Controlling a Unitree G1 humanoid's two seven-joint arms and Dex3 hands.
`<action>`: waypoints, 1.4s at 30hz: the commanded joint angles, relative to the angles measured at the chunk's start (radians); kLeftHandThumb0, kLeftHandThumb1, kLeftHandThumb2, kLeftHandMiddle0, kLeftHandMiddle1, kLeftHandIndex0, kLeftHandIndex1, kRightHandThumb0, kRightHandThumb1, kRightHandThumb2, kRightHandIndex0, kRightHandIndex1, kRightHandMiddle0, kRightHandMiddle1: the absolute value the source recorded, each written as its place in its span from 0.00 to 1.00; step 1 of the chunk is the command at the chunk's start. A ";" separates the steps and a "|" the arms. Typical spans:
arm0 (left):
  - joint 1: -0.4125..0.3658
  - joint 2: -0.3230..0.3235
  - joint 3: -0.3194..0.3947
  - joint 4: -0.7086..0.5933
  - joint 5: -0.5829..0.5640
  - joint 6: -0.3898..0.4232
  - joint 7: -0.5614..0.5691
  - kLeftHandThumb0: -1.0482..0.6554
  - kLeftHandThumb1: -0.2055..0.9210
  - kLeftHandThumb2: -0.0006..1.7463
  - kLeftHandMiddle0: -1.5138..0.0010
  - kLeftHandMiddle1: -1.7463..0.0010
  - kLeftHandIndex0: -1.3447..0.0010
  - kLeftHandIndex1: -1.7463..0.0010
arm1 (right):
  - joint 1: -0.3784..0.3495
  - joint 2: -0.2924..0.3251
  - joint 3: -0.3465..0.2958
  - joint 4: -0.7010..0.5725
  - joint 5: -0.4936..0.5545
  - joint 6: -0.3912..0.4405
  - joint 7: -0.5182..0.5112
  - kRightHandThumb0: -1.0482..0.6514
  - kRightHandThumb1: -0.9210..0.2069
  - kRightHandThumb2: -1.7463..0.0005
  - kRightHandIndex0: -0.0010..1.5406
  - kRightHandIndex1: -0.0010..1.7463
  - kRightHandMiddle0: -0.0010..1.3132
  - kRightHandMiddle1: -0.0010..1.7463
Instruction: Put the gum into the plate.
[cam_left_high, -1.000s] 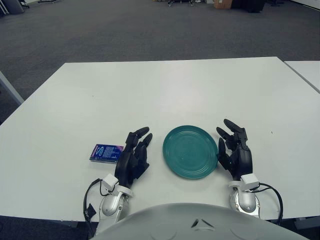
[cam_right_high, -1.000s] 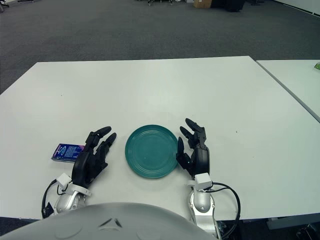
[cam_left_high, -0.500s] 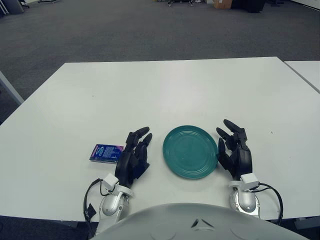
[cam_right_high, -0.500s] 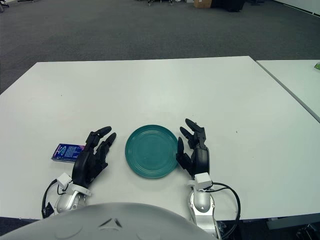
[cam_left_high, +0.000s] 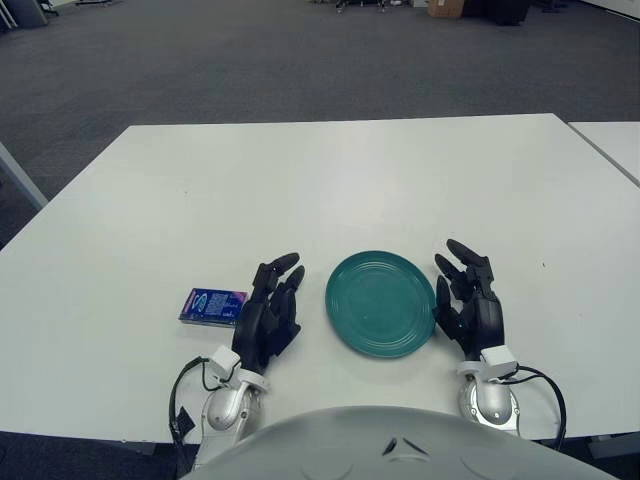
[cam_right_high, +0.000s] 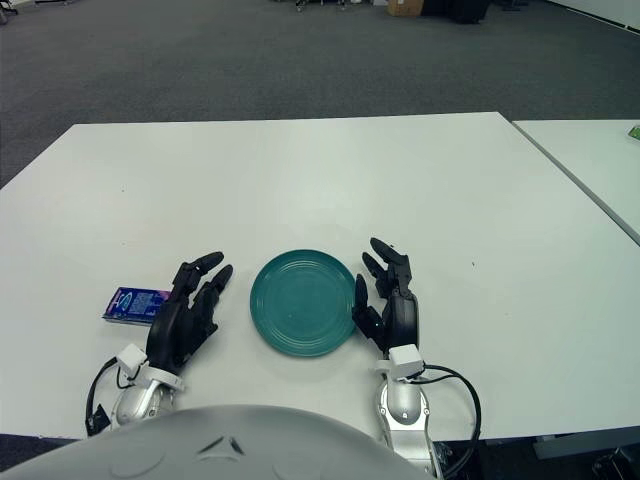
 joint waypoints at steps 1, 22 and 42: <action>0.003 0.049 0.024 -0.048 0.117 -0.029 0.041 0.14 1.00 0.37 0.76 0.85 0.95 0.42 | 0.027 -0.073 -0.038 0.214 -0.056 0.005 -0.004 0.16 0.00 0.58 0.25 0.08 0.00 0.43; -0.146 0.359 0.144 -0.264 0.427 -0.159 0.004 0.19 1.00 0.28 0.82 0.68 1.00 0.43 | 0.011 -0.103 -0.030 0.207 -0.076 0.085 0.018 0.10 0.00 0.56 0.26 0.05 0.00 0.43; -0.239 0.618 0.287 -0.156 0.547 -0.384 -0.001 0.10 0.99 0.22 0.78 0.63 0.97 0.34 | 0.024 -0.123 -0.013 0.166 -0.115 0.122 0.031 0.08 0.00 0.54 0.26 0.03 0.00 0.44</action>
